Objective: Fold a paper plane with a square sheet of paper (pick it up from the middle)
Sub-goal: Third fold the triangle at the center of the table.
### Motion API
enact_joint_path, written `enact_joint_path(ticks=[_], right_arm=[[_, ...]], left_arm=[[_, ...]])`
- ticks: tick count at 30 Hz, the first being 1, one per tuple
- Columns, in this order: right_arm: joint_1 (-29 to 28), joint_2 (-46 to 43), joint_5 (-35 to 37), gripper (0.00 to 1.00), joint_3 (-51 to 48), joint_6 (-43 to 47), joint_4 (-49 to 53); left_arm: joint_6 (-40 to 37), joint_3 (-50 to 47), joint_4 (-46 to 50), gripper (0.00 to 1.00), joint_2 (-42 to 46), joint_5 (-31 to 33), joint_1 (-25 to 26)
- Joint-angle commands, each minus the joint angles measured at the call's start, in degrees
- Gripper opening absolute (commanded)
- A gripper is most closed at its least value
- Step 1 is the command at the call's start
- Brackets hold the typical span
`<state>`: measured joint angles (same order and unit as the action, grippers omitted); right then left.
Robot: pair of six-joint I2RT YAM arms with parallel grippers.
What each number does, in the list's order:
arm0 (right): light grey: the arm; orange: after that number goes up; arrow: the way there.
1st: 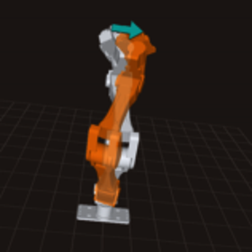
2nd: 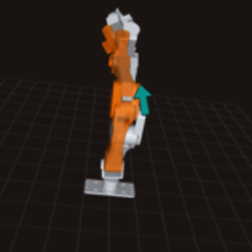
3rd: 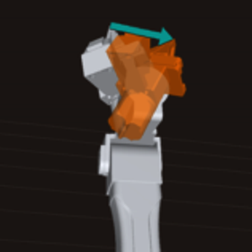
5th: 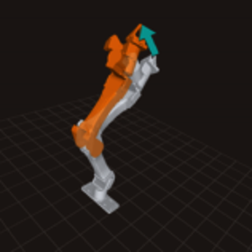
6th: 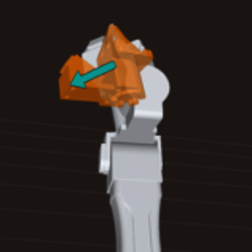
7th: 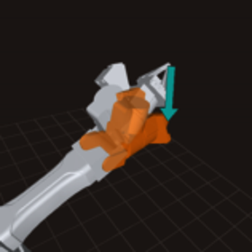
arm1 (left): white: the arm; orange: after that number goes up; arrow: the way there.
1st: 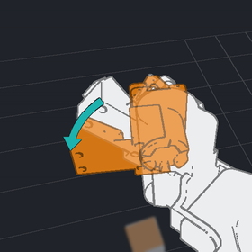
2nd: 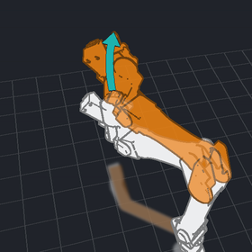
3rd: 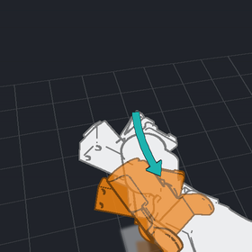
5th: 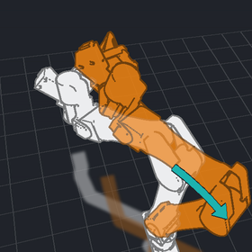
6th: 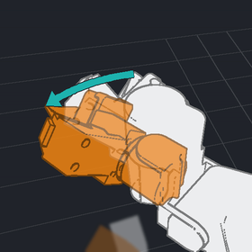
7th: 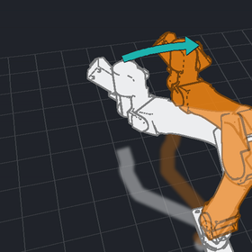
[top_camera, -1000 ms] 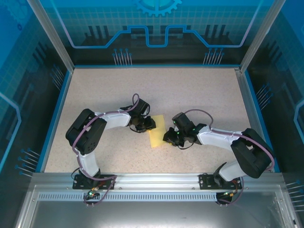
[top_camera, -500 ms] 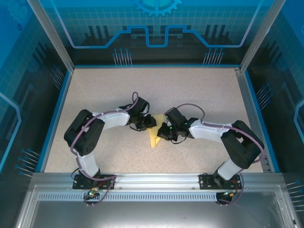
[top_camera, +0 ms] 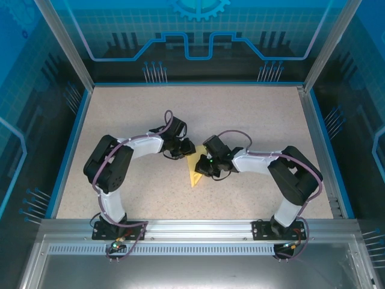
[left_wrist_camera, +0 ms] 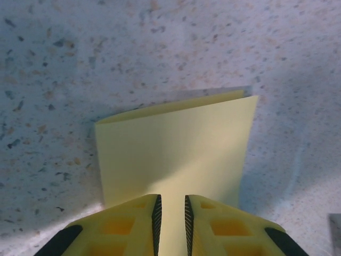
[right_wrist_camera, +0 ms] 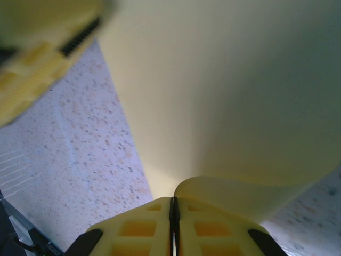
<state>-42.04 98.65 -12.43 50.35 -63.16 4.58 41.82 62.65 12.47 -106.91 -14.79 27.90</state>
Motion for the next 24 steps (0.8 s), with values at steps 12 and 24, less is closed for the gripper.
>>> enact_joint_path(ticks=[12,24], right_arm=[[-0.8,3.2,0.4,0.11,2.9,2.0,-2.5],[-0.7,4.5,0.7,0.12,3.4,2.0,-3.5]], left_arm=[[-1.6,2.1,4.1,0.22,-2.6,0.7,0.0],[-1.4,1.4,3.8,0.22,-2.5,0.3,0.0]])
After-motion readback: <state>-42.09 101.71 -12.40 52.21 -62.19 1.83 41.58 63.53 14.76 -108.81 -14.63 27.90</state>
